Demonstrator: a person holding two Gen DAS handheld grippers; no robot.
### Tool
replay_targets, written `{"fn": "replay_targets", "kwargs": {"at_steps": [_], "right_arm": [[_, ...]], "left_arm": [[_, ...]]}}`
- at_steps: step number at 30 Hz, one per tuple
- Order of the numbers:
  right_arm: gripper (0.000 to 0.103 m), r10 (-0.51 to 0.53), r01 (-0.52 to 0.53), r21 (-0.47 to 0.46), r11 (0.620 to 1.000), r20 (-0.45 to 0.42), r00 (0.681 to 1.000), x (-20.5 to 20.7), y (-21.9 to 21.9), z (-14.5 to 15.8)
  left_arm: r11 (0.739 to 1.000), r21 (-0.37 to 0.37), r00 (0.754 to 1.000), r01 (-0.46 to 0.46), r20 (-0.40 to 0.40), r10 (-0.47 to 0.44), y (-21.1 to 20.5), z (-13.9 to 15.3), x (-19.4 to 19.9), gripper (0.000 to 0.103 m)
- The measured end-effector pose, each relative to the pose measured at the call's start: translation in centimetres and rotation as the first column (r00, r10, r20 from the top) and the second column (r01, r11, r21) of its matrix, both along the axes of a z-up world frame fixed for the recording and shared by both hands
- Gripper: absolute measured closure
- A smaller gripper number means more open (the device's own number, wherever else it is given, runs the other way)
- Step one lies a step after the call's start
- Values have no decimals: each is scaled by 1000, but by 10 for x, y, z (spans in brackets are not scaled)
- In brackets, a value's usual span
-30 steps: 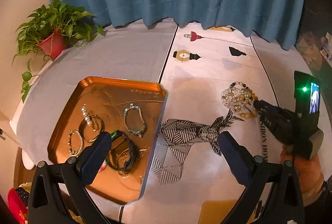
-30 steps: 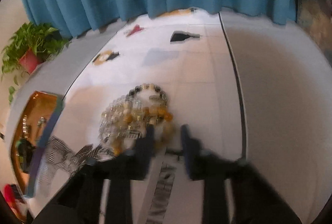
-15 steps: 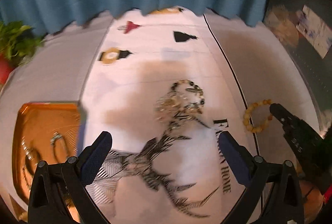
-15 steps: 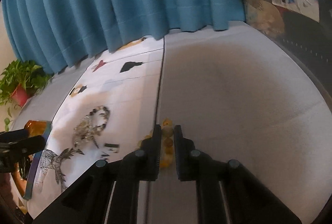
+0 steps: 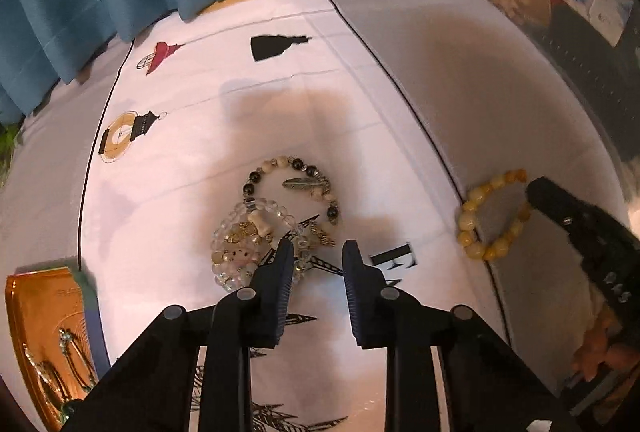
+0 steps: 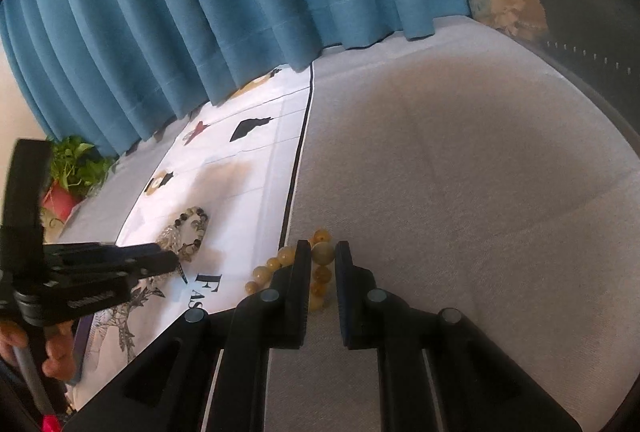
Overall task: Organize jewelry
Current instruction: 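Grasp a clear crystal bracelet with the left tool while the right grasps an amber bead bracelet, then lift the crystal bracelet with the left tool while the right carries the amber bracelet toward the tray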
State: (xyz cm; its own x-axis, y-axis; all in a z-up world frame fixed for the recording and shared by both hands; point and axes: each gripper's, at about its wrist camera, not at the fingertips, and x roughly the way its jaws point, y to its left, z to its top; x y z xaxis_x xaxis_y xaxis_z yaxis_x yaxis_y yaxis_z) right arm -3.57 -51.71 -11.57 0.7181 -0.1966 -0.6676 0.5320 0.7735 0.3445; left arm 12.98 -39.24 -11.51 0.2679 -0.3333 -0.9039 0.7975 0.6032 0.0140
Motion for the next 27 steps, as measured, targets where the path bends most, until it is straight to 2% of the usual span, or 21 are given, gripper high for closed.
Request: {"fn": "replay_targets", "kwargs": {"at_steps": [3, 5, 7, 9, 13, 19, 24, 27], "right_arm": [[90, 4, -4, -1, 1000, 1, 1000, 1, 0, 0], [90, 3, -3, 0, 1000, 1, 1000, 1, 0, 0], [90, 4, -4, 0, 1000, 1, 1000, 1, 0, 0], [90, 2, -2, -4, 1000, 3, 1000, 0, -1, 0], [90, -2, 2, -4, 1000, 16, 1000, -1, -3, 0], [90, 4, -1, -28, 1000, 82, 997, -7, -1, 12], [90, 16, -7, -62, 998, 135, 991, -13, 6, 32], [90, 20, -7, -89, 996, 148, 989, -17, 13, 44]], "left_arm": [[1000, 13, 999, -8, -33, 8, 0, -7, 4, 81], [1000, 21, 1000, -9, -23, 9, 0, -10, 2, 82], [1000, 18, 1000, 5, -19, -4, 0, -10, 0, 99], [1000, 1, 1000, 1, -10, -1, 3, -4, -3, 98], [996, -83, 1000, -13, 27, 16, 21, 28, -11, 98], [967, -233, 993, -104, 33, 115, 66, 92, -12, 98], [948, -290, 986, -131, 61, 154, 98, 125, -26, 98], [949, -292, 988, -116, 60, 140, 109, 133, -34, 98]]}}
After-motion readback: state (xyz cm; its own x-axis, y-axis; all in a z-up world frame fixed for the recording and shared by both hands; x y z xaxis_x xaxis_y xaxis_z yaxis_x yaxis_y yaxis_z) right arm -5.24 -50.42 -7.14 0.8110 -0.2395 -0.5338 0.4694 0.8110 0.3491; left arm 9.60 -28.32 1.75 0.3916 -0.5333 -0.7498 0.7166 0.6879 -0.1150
